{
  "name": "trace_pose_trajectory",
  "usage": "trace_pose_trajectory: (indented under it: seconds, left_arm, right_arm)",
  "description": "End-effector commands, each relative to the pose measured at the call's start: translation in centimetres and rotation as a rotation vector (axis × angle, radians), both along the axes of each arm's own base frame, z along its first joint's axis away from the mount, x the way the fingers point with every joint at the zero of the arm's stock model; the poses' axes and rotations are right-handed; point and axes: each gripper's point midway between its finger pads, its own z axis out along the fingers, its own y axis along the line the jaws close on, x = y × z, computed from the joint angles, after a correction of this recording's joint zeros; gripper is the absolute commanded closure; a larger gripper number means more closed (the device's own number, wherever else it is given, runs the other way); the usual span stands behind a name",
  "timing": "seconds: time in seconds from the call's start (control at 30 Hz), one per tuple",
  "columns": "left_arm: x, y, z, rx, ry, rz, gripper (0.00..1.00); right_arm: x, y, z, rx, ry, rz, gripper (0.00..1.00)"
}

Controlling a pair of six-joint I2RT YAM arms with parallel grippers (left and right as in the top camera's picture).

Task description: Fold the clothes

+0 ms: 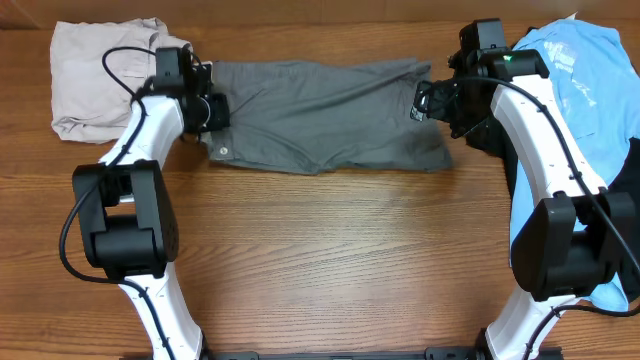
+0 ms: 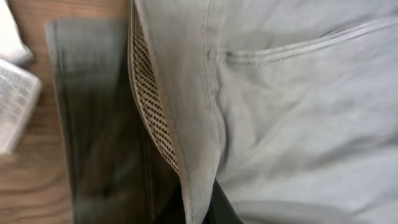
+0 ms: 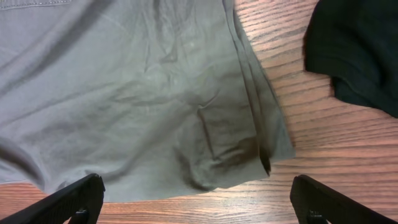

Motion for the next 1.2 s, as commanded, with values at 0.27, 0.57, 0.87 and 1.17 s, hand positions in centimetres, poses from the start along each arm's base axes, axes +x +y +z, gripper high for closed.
trace_pose_trajectory:
  seconds: [0.27,0.57,0.87,1.17]
  left_arm:
    - [-4.4,-0.2,5.4,-0.030,0.243,0.039,0.88]
    - [-10.0,-0.4,0.5,0.010,0.461,0.036,0.35]
    - [-10.3,0.4,-0.8,0.007,0.456,0.054,0.30]
    - [-11.4,2.1,4.2,0.110,0.441,0.061,0.05]
  right_arm:
    - [0.9,-0.6,1.9,-0.026,-0.063,-0.006,0.00]
    - [1.0,-0.6,1.9,-0.025,-0.065,-0.005,0.00]
    - [0.8,-0.6,1.9,-0.033,-0.064,0.019,0.00]
    - [1.1,-0.6,2.0,-0.032,-0.077,0.019,0.00]
